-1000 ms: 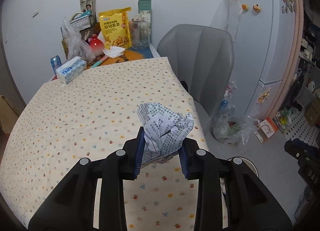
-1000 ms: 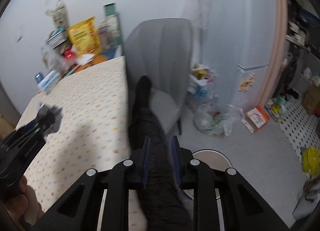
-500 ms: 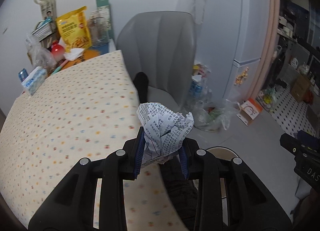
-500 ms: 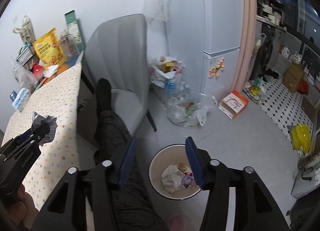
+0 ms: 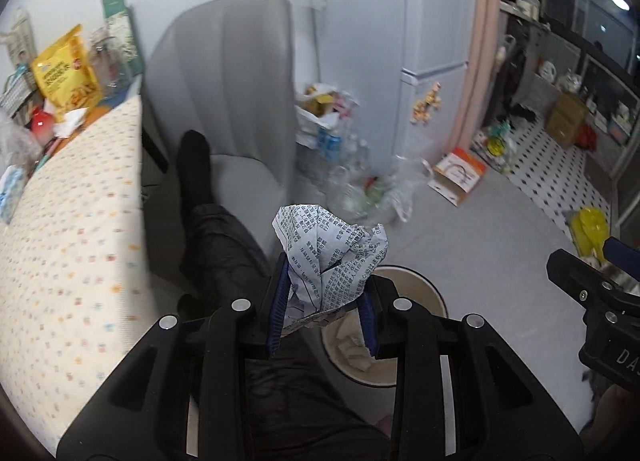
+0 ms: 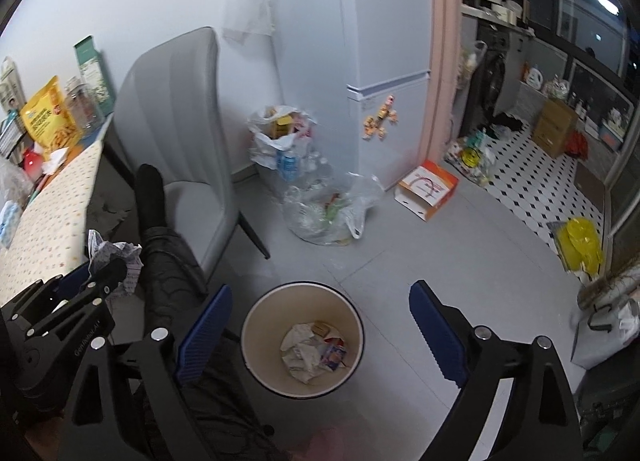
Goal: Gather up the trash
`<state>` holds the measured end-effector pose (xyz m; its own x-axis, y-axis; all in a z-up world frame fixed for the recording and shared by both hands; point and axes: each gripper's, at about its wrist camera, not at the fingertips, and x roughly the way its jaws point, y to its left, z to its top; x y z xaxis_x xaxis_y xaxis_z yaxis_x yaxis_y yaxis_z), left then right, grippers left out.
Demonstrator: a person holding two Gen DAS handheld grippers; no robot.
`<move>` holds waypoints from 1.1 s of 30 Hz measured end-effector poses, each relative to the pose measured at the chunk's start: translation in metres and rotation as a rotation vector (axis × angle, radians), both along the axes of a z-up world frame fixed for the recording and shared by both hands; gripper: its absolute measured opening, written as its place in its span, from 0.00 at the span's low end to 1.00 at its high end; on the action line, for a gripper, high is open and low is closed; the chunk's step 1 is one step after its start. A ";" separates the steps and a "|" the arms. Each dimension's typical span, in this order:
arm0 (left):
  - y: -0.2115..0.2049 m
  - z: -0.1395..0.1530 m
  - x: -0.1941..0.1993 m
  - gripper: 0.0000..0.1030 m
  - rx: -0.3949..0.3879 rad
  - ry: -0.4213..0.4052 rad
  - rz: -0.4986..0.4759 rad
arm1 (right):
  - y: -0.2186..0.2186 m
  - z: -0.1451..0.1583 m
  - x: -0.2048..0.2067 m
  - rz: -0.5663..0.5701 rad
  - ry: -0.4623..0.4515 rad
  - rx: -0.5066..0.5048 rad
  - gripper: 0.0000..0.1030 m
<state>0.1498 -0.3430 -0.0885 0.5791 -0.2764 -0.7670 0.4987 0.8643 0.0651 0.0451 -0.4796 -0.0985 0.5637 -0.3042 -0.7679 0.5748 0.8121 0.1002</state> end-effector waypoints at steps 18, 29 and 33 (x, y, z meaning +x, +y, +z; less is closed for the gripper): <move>-0.011 0.011 -0.002 0.94 0.015 -0.049 0.004 | -0.028 -0.006 -0.014 -0.072 -0.018 0.002 0.90; 0.042 0.041 0.001 0.94 -0.030 -0.102 0.088 | 0.010 0.027 -0.007 -0.019 -0.052 -0.057 0.92; 0.063 0.054 -0.002 0.94 -0.056 -0.125 0.114 | 0.031 0.041 -0.006 0.008 -0.066 -0.081 0.92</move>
<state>0.1476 -0.2796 -0.0341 0.6988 -0.2439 -0.6725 0.3886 0.9187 0.0706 0.0392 -0.4488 -0.0576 0.6150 -0.3590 -0.7021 0.5626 0.8236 0.0717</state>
